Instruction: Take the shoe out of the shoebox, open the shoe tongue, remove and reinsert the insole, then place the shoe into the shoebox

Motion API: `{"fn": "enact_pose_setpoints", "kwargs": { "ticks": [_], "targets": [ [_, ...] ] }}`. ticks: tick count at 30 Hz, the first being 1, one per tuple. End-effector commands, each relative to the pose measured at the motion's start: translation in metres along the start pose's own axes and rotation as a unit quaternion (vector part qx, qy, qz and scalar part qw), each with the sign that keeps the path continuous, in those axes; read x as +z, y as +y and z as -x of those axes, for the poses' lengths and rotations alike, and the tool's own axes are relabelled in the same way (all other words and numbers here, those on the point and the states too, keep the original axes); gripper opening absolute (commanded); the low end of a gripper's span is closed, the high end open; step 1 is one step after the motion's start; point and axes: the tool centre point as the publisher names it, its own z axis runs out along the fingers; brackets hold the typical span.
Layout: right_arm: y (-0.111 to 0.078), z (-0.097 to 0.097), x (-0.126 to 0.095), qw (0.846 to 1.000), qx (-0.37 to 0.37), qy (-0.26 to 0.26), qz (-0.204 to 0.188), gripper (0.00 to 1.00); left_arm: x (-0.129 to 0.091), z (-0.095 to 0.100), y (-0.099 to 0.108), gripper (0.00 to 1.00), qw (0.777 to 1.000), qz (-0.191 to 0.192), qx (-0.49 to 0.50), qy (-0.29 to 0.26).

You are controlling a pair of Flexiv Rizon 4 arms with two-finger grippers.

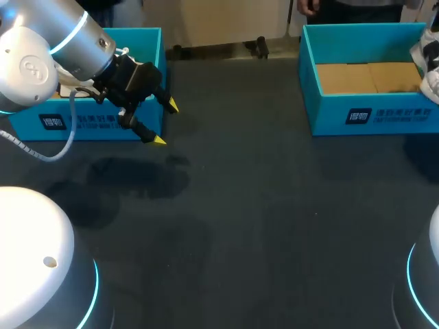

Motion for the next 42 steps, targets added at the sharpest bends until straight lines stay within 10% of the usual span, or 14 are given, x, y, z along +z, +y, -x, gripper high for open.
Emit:
{"fn": "enact_pose_setpoints", "kwargs": {
  "ticks": [1,16,24,42],
  "targets": [
    [-0.001,0.002,-0.005,0.994,0.109,-0.007,-0.007,0.00,0.000,-0.001,0.000,1.00,1.000,0.001,0.000,0.000],
    [-0.034,-0.009,-0.024,0.896,0.426,-0.098,-0.072,0.00,0.000,-0.001,0.000,1.00,1.000,0.001,0.000,0.000],
    [-0.041,-0.011,-0.035,0.846,0.525,-0.048,-0.083,0.00,0.000,-0.001,0.000,1.00,1.000,0.001,0.000,0.000],
    [-0.038,-0.022,-0.036,0.822,0.567,0.018,-0.054,0.00,0.000,-0.001,0.000,1.00,1.000,0.001,0.000,0.000]
  ]
}}
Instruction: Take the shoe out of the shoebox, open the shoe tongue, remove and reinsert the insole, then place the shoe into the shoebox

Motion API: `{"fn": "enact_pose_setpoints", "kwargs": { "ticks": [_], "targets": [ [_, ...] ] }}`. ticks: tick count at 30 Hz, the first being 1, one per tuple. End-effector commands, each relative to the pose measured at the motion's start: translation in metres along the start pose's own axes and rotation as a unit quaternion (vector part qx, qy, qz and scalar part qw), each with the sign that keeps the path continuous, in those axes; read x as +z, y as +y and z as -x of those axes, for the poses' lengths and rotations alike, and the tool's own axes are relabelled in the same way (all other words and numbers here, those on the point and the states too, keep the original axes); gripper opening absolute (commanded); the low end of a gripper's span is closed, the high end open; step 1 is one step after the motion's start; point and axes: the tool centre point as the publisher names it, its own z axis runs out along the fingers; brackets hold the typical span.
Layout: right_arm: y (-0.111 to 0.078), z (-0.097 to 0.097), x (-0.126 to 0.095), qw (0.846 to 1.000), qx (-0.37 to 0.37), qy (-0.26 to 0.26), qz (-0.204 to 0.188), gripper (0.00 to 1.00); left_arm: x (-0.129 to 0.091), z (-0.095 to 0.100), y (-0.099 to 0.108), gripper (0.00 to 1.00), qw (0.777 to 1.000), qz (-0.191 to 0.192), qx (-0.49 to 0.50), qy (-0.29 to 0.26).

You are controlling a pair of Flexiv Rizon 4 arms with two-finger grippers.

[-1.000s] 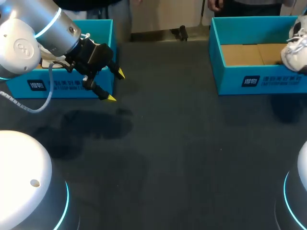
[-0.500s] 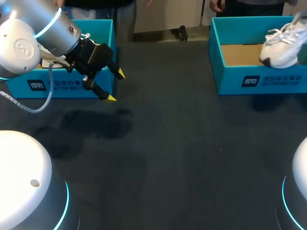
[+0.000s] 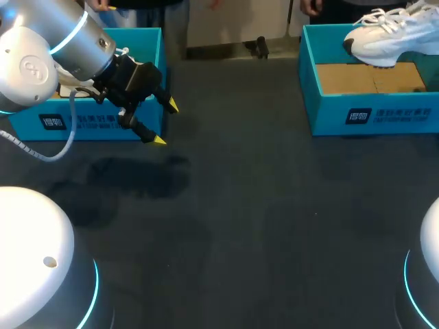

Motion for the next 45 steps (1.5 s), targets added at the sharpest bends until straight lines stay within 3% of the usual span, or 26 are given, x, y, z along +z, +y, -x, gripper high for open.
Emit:
{"fn": "enact_pose_setpoints", "kwargs": {
  "ticks": [1,8,14,22,41,45],
  "targets": [
    [0.006,0.002,-0.001,1.000,-0.001,0.004,-0.008,0.00,0.000,-0.001,0.000,1.00,1.000,0.001,0.000,-0.001],
    [0.006,0.002,-0.001,1.000,-0.001,0.004,-0.008,0.00,0.000,-0.001,0.000,1.00,1.000,0.001,0.000,-0.001],
    [-0.004,0.005,0.004,0.991,0.128,-0.034,0.006,0.00,0.000,-0.001,0.000,1.00,1.000,0.001,0.000,-0.001],
    [-0.008,0.003,0.009,0.982,0.180,-0.057,0.012,0.00,0.000,-0.001,0.000,1.00,1.000,0.001,0.000,-0.001],
    [-0.012,0.001,0.009,0.982,0.184,-0.048,0.008,0.00,0.000,-0.001,0.000,1.00,1.000,0.001,0.000,-0.001],
    [-0.009,0.000,0.030,0.977,0.201,-0.077,0.003,0.00,0.000,-0.001,0.000,1.00,1.000,0.001,0.000,-0.001]
  ]
}}
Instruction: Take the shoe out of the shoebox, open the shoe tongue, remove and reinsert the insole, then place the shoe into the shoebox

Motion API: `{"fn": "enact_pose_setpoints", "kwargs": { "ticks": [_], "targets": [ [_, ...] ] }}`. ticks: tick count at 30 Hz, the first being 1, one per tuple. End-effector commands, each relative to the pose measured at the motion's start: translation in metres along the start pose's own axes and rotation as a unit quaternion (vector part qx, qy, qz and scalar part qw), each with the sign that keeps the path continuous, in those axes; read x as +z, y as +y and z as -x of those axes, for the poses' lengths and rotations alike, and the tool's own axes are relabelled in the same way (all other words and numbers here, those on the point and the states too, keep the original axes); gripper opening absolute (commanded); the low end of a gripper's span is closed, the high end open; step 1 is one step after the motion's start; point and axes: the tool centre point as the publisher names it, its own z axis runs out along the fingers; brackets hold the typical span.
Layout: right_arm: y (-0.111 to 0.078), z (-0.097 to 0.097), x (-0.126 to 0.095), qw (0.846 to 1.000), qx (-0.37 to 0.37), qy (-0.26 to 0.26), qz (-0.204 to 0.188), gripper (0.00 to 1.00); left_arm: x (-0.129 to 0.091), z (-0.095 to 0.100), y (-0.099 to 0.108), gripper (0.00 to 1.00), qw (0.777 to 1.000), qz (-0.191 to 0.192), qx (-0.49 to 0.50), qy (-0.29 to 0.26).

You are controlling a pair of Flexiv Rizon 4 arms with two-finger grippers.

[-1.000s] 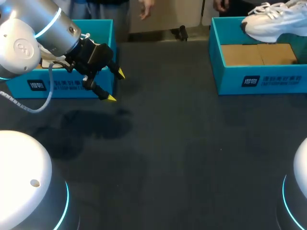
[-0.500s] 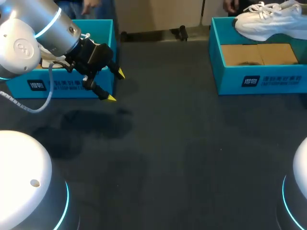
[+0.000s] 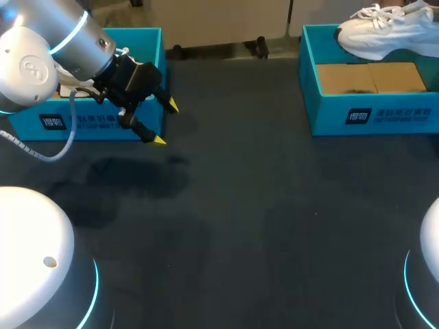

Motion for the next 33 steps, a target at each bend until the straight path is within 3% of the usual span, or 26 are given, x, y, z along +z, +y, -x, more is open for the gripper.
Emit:
{"fn": "enact_pose_setpoints", "kwargs": {
  "ticks": [1,12,18,33],
  "targets": [
    [0.001,-0.006,0.021,0.999,0.008,-0.041,-0.008,0.00,0.000,-0.001,0.000,1.00,1.000,0.001,0.000,0.000],
    [0.012,-0.012,0.064,0.999,-0.013,-0.041,-0.020,0.00,0.000,-0.001,0.000,1.00,1.000,0.001,0.000,0.000],
    [0.017,-0.015,0.076,0.999,-0.009,-0.041,0.002,0.00,0.000,-0.001,0.000,1.00,1.000,0.001,0.000,0.000],
    [0.017,-0.035,0.109,0.998,-0.026,-0.050,0.007,0.00,0.000,-0.001,0.000,1.00,1.000,0.001,0.000,0.000]
  ]
}}
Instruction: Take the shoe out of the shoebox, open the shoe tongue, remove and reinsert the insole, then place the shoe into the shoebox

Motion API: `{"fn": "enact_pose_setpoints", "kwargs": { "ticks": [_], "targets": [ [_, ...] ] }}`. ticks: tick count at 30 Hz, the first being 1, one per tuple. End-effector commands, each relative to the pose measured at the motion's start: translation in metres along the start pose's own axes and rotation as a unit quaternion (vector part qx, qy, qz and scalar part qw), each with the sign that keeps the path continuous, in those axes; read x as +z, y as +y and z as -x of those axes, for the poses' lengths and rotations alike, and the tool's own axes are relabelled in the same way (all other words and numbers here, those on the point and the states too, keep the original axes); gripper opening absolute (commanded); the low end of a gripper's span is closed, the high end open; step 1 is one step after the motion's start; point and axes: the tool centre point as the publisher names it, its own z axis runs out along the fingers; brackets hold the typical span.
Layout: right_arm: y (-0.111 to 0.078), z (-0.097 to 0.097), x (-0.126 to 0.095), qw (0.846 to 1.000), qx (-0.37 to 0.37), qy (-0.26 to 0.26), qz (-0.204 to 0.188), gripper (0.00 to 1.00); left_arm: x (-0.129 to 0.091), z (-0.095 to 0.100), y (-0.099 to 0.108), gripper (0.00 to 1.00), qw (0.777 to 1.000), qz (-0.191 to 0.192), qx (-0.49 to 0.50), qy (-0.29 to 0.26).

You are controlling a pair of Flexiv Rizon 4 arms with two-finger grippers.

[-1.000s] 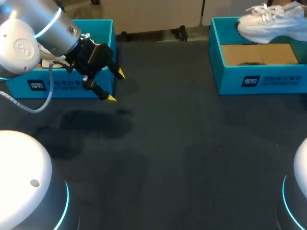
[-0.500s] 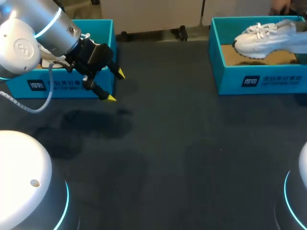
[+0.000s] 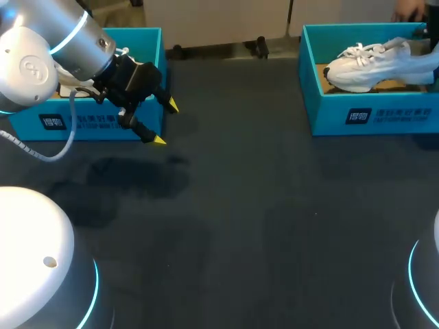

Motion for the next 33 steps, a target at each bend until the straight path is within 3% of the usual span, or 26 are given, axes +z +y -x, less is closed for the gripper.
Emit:
{"fn": "enact_pose_setpoints", "kwargs": {
  "ticks": [1,33],
  "targets": [
    [0.001,-0.001,0.007,1.000,-0.002,0.000,-0.001,0.00,0.000,-0.001,0.000,1.00,1.000,0.001,0.000,0.000],
    [-0.038,-0.003,0.013,1.000,0.003,-0.012,-0.005,0.00,0.000,-0.001,0.000,1.00,1.000,0.001,0.000,0.000]
  ]
}}
